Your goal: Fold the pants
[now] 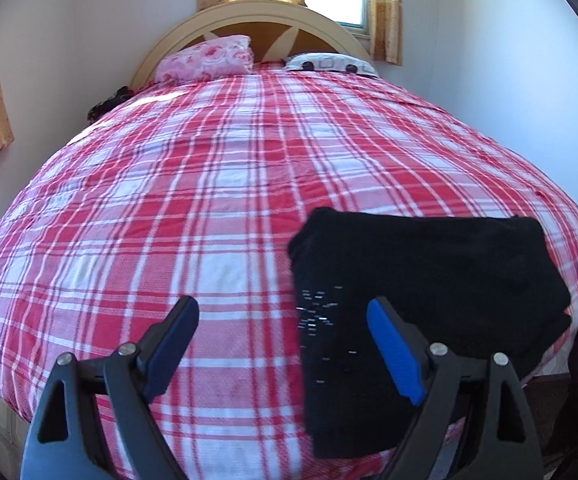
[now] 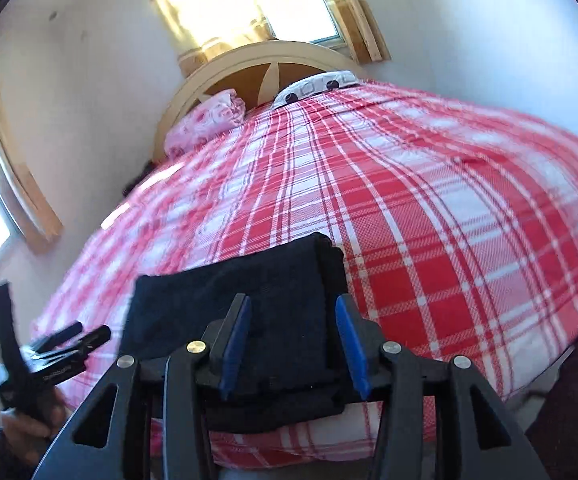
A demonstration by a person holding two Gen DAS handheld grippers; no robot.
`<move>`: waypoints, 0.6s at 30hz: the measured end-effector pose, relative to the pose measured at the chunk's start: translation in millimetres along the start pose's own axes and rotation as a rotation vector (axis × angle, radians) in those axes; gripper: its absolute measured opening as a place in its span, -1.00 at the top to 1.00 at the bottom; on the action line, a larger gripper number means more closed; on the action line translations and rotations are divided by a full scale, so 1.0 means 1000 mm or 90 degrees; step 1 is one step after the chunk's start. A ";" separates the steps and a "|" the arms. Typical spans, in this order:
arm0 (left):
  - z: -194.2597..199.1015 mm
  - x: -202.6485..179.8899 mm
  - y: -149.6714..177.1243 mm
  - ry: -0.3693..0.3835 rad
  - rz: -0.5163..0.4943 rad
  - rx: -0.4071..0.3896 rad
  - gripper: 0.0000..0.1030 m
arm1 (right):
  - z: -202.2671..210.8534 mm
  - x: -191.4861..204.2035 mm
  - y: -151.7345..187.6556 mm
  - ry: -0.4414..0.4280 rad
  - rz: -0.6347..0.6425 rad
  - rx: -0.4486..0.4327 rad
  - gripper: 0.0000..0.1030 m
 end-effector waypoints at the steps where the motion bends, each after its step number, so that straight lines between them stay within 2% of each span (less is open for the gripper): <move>1: 0.000 0.006 0.001 -0.006 -0.001 -0.001 -0.73 | 0.001 0.002 0.002 -0.019 0.004 0.005 0.10; 4: 0.003 0.021 0.008 -0.023 -0.011 0.000 -0.73 | -0.005 0.028 0.015 -0.103 0.058 0.044 0.10; 8: 0.012 0.041 0.019 -0.053 -0.018 -0.012 -0.73 | -0.024 0.075 0.047 -0.230 0.112 0.130 0.10; 11: 0.010 0.054 0.020 -0.063 0.005 0.000 -0.73 | -0.049 0.100 0.068 -0.334 0.074 0.196 0.10; 13: 0.008 0.059 0.020 -0.049 0.024 0.008 -0.73 | -0.065 0.116 0.080 -0.344 0.083 0.228 0.10; 15: 0.007 0.056 0.019 -0.026 0.025 0.010 -0.73 | -0.073 0.126 0.084 -0.311 0.115 0.238 0.10; 18: 0.002 0.046 0.015 -0.005 0.008 0.005 -0.73 | -0.061 0.120 0.070 -0.302 0.120 0.197 0.10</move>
Point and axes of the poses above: each gripper's, at about its wrist camera, not at the fingertips, and z roughly against the way its jaws point, x to its left, y to its underside, the point moved 2 cm from there along -z, roughly the way its jaws point, and after that the axes turned 1 degree about x, right-handed, at the moved point
